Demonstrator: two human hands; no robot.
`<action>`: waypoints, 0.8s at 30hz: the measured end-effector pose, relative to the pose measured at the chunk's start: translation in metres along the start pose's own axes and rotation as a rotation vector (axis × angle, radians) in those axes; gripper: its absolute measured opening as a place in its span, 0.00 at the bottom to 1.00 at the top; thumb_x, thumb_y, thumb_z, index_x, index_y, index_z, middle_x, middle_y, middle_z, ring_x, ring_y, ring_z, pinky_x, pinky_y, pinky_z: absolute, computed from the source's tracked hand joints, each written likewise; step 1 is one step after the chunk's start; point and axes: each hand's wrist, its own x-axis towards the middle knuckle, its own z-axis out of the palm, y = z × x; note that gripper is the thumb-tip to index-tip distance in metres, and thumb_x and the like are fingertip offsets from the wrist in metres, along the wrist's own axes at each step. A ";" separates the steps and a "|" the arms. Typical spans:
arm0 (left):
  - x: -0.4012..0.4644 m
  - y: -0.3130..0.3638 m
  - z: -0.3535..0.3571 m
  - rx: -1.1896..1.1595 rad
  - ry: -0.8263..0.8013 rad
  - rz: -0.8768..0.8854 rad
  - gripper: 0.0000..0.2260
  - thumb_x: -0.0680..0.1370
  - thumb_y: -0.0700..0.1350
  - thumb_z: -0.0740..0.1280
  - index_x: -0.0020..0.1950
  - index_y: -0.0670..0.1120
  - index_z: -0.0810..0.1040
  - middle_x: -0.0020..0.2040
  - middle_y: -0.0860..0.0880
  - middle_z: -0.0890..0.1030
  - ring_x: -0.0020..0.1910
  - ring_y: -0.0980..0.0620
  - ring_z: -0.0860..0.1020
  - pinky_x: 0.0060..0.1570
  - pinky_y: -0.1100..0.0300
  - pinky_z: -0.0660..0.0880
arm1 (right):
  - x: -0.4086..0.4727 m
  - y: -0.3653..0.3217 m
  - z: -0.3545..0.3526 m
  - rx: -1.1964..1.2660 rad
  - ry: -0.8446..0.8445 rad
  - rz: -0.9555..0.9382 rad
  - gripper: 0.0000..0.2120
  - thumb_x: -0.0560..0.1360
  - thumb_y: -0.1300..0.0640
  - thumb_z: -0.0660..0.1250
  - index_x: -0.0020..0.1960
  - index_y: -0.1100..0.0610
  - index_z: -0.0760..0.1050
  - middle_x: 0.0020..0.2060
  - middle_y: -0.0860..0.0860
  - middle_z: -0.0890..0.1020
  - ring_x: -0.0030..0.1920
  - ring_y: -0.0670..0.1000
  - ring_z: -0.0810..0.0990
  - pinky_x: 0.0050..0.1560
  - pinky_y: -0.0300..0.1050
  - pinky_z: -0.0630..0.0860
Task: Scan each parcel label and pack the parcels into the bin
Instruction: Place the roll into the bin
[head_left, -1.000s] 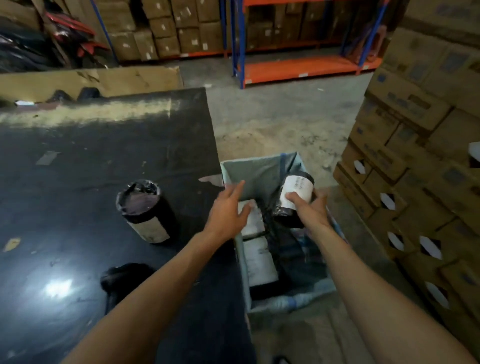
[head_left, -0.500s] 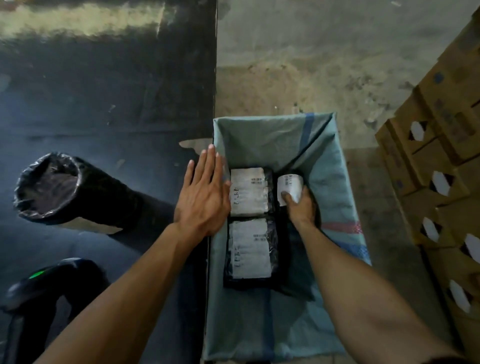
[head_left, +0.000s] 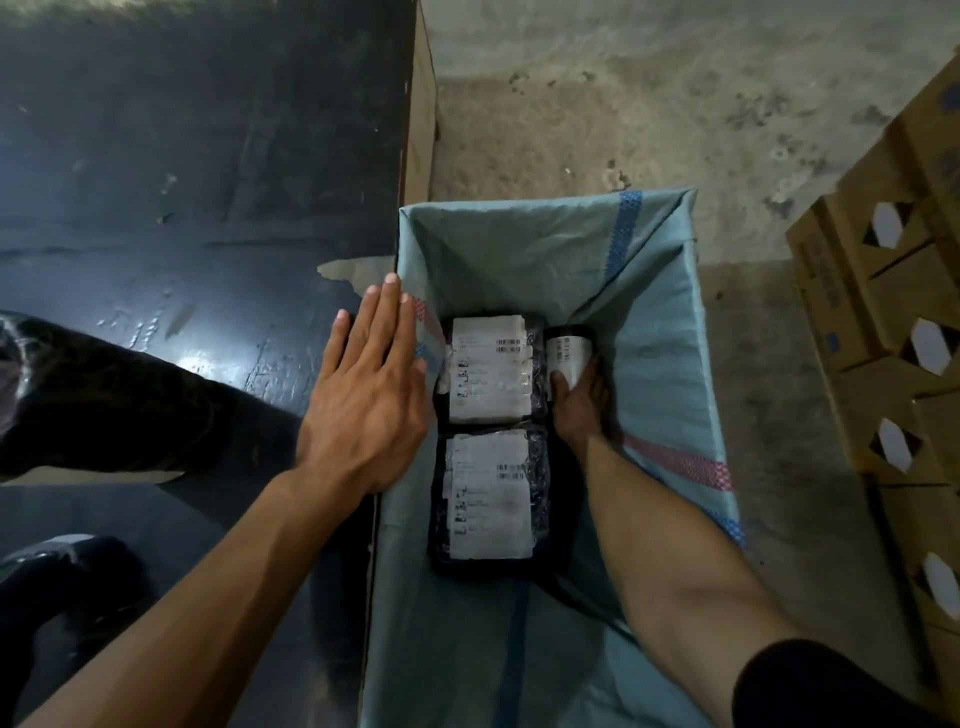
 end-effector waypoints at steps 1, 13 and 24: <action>0.000 0.000 0.000 0.001 0.002 0.003 0.28 0.84 0.51 0.43 0.82 0.43 0.42 0.82 0.47 0.40 0.80 0.52 0.38 0.79 0.51 0.39 | 0.001 -0.001 -0.001 0.001 -0.024 0.018 0.37 0.87 0.46 0.57 0.86 0.57 0.41 0.85 0.61 0.51 0.84 0.61 0.52 0.82 0.55 0.51; -0.002 -0.004 -0.002 0.007 0.022 0.026 0.26 0.85 0.49 0.46 0.82 0.43 0.46 0.82 0.45 0.42 0.81 0.49 0.39 0.79 0.51 0.39 | -0.025 -0.034 -0.026 -0.231 -0.017 0.069 0.33 0.87 0.42 0.51 0.85 0.60 0.52 0.82 0.61 0.57 0.81 0.62 0.57 0.81 0.58 0.54; -0.004 -0.002 -0.014 -0.089 -0.034 0.003 0.27 0.85 0.51 0.50 0.82 0.42 0.50 0.83 0.44 0.45 0.81 0.48 0.42 0.77 0.51 0.35 | -0.142 -0.083 -0.061 -0.165 -0.059 -0.071 0.33 0.87 0.42 0.50 0.84 0.62 0.56 0.81 0.67 0.60 0.79 0.66 0.63 0.78 0.55 0.60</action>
